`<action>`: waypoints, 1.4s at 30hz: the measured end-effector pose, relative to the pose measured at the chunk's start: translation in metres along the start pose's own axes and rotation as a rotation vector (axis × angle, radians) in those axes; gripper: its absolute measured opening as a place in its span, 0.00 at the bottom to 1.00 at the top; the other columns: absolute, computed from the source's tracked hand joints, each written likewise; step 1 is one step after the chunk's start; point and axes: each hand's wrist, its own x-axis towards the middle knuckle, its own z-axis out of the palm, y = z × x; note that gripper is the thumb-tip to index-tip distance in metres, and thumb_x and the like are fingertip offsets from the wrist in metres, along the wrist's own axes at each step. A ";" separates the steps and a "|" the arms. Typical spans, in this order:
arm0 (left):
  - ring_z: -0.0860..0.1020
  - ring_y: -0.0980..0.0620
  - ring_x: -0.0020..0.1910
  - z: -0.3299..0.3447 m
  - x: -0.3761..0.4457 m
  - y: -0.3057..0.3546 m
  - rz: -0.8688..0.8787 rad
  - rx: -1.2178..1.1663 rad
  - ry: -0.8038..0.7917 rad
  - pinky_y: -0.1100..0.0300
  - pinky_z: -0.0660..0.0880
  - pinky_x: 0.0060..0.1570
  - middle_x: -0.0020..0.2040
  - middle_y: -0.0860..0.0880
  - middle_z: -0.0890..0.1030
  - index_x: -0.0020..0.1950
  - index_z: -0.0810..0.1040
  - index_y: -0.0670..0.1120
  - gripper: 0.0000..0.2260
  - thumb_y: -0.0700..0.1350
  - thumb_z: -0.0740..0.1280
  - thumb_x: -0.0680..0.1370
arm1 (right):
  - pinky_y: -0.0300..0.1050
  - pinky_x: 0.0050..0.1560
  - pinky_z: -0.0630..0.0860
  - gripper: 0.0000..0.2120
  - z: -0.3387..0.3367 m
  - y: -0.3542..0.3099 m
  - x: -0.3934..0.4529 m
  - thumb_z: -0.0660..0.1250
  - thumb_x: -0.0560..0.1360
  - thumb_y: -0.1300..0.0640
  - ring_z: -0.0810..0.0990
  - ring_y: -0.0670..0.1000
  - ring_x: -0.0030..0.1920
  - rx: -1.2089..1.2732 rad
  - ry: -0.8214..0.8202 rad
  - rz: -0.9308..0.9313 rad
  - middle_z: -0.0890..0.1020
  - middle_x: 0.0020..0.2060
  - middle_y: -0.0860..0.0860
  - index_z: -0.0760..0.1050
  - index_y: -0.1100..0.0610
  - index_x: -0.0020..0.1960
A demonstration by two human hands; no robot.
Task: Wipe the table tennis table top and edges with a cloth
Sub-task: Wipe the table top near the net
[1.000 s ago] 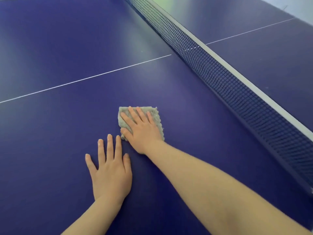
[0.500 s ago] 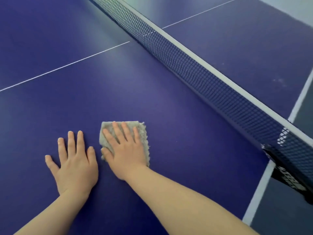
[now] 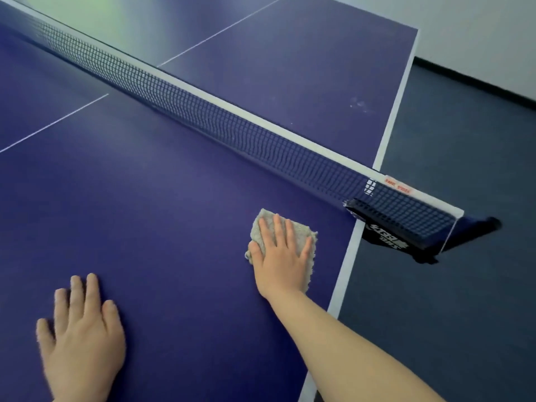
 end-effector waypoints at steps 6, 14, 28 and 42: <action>0.57 0.49 0.77 0.015 -0.061 0.075 0.147 -0.007 -0.104 0.43 0.53 0.72 0.78 0.50 0.60 0.79 0.59 0.50 0.28 0.54 0.46 0.79 | 0.69 0.75 0.51 0.29 0.008 0.065 -0.058 0.35 0.80 0.37 0.46 0.52 0.80 0.106 0.108 0.178 0.49 0.79 0.46 0.48 0.41 0.80; 0.60 0.46 0.76 0.025 -0.152 0.152 0.345 0.064 -0.260 0.44 0.54 0.71 0.76 0.47 0.65 0.77 0.62 0.48 0.26 0.53 0.44 0.82 | 0.46 0.54 0.78 0.22 -0.011 0.105 -0.095 0.64 0.81 0.53 0.60 0.47 0.72 0.338 0.079 0.133 0.66 0.70 0.45 0.67 0.44 0.74; 0.54 0.51 0.78 -0.019 -0.294 0.301 0.503 -0.188 -0.437 0.55 0.50 0.76 0.79 0.52 0.56 0.76 0.64 0.54 0.20 0.49 0.54 0.83 | 0.46 0.50 0.77 0.18 -0.087 0.307 -0.227 0.62 0.81 0.46 0.67 0.44 0.63 0.274 0.079 0.164 0.71 0.61 0.39 0.68 0.40 0.70; 0.60 0.53 0.75 -0.028 -0.390 0.403 0.685 -0.180 -0.360 0.58 0.52 0.75 0.77 0.53 0.62 0.73 0.68 0.54 0.19 0.49 0.56 0.82 | 0.43 0.50 0.75 0.17 -0.123 0.444 -0.308 0.63 0.80 0.45 0.68 0.43 0.62 0.287 0.165 0.202 0.72 0.60 0.38 0.69 0.40 0.69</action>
